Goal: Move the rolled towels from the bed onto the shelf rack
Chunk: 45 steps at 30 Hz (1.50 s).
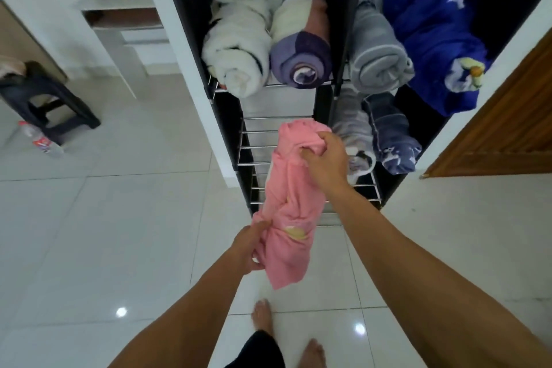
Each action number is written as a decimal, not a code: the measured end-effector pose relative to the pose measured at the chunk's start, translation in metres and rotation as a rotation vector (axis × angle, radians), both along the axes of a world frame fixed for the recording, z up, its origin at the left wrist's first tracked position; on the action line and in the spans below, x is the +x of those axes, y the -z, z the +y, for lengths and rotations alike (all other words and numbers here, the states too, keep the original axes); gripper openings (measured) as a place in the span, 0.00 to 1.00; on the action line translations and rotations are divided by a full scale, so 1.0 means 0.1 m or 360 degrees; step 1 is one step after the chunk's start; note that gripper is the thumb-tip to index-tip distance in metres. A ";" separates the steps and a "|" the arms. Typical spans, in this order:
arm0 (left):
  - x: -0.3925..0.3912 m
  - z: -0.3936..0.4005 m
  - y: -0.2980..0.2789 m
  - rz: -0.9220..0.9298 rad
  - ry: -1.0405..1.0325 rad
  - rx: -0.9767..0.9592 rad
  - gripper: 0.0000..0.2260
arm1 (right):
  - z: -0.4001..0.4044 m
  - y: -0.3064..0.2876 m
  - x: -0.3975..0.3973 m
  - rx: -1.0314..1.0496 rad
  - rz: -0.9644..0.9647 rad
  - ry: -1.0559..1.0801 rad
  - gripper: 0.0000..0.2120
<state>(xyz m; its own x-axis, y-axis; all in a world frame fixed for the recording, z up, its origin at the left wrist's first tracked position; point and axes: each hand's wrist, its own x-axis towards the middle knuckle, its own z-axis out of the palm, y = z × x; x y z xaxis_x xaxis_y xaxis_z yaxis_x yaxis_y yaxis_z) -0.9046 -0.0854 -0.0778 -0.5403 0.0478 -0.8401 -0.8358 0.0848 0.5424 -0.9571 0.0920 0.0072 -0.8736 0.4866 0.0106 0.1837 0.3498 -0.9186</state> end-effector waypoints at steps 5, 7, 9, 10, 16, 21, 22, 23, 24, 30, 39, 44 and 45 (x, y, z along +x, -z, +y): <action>-0.49 0.21 0.22 -0.0081 -0.0017 -0.0011 0.11 | 0.07 0.30 -0.65 0.0157 -0.0168 -0.0056 0.23; -0.70 0.29 0.33 -0.0101 -0.0043 -0.0018 0.10 | 0.06 0.40 -0.86 0.0193 -0.0232 -0.0071 0.24; -0.89 0.36 0.40 -0.0123 -0.0044 -0.0031 0.10 | 0.08 0.48 -1.08 0.0221 -0.0278 -0.0090 0.24; -0.99 0.39 0.43 -0.0130 -0.0043 -0.0030 0.11 | 0.10 0.51 -1.20 0.0245 -0.0285 -0.0094 0.23; -1.74 0.50 0.48 -0.0058 0.0031 -0.0020 0.08 | 0.18 0.61 -1.94 0.0307 -0.0306 -0.0027 0.15; -2.34 0.64 0.44 0.0087 0.0064 0.0045 0.09 | 0.28 0.73 -2.43 -0.0136 -0.0245 -0.0189 0.13; -2.44 0.67 0.44 0.0127 0.0076 0.0051 0.11 | 0.28 0.68 -2.44 0.0125 -0.0409 -0.0331 0.20; -2.52 0.71 0.41 0.0164 0.0087 0.0066 0.12 | 0.23 0.70 -2.45 0.0346 -0.0644 -0.0411 0.16; -2.60 0.74 0.38 0.0193 0.0090 0.0094 0.13 | 0.20 0.78 -2.44 0.0497 -0.0787 -0.0470 0.09; -2.69 0.91 0.32 0.0205 0.0306 0.0080 0.13 | 0.26 1.39 -2.09 0.0501 -0.1145 -0.0354 0.29; -2.58 0.87 0.40 0.0816 0.1152 -0.0625 0.13 | 0.32 1.31 -1.79 0.0454 -0.1215 -0.0286 0.23; -2.28 0.73 0.40 0.0996 0.1180 -0.0692 0.17 | 0.34 1.24 -1.42 0.0277 -0.1212 -0.0329 0.24; -2.10 0.66 0.38 0.0992 0.1117 -0.0671 0.19 | 0.35 1.28 -1.32 0.0222 -0.1203 -0.0360 0.24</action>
